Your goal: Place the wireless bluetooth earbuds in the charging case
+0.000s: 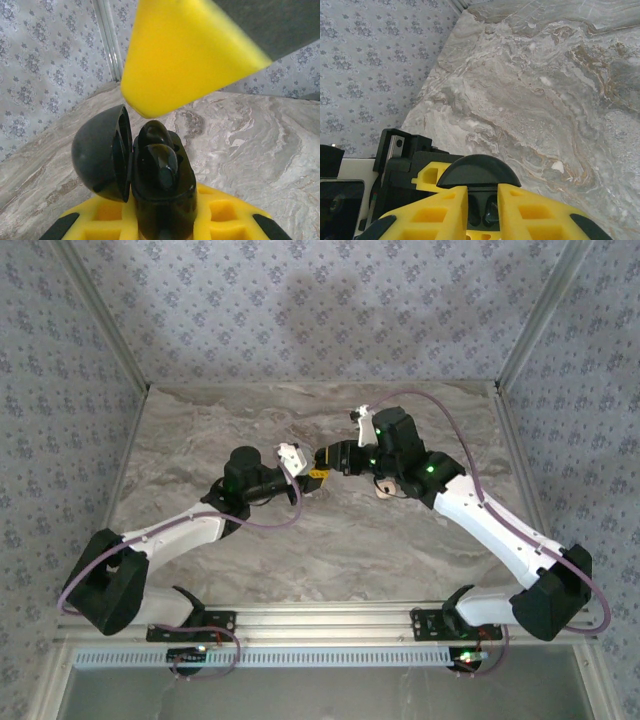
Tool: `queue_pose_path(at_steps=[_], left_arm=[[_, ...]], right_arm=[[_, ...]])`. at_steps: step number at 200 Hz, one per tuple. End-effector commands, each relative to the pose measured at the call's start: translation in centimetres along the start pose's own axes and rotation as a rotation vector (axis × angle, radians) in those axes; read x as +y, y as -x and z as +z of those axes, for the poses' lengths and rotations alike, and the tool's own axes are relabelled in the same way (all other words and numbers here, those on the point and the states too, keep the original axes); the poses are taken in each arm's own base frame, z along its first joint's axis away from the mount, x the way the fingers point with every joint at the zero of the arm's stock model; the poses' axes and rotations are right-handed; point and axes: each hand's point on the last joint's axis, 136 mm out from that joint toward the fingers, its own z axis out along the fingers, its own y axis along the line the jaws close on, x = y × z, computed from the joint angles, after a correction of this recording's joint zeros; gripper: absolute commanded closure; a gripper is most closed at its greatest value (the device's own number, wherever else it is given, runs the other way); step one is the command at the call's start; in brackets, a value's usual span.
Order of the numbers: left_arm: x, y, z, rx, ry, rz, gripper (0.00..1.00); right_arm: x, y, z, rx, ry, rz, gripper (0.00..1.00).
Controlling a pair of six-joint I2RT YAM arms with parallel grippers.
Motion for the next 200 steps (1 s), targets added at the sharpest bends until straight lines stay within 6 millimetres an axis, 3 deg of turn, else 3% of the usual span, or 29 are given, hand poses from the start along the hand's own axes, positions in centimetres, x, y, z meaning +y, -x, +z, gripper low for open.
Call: queue_pose_path(at_steps=[1,59,92,130,157,176,200], left_arm=[[-0.3,2.0,-0.4,-0.048,-0.018,0.04,0.86],[-0.7,2.2,-0.5,-0.053,-0.036,0.045,0.86],[-1.9,2.7,-0.6,-0.073,-0.116,0.052,0.86],[-3.3,3.0,-0.5,-0.084,-0.212,0.047,0.86],[-3.5,3.1,-0.4,-0.084,-0.23,0.044,0.86],[-3.4,3.2,-0.3,-0.083,-0.229,0.039,0.86],[-2.6,2.8,-0.1,-0.061,-0.191,0.014,0.86]], right_arm=[[0.7,-0.2,-0.7,0.001,0.018,-0.03,0.67],[1.0,1.1,-1.3,-0.03,0.008,-0.096,0.64],[0.8,2.4,-2.4,-0.054,0.022,-0.16,0.52],[0.9,1.7,-1.9,0.022,0.122,-0.178,0.49],[2.0,0.4,-1.1,0.087,0.232,-0.174,0.49],[2.8,-0.5,-0.7,0.132,0.303,-0.168,0.49],[3.9,-0.7,-1.7,0.118,0.377,-0.181,0.51]])
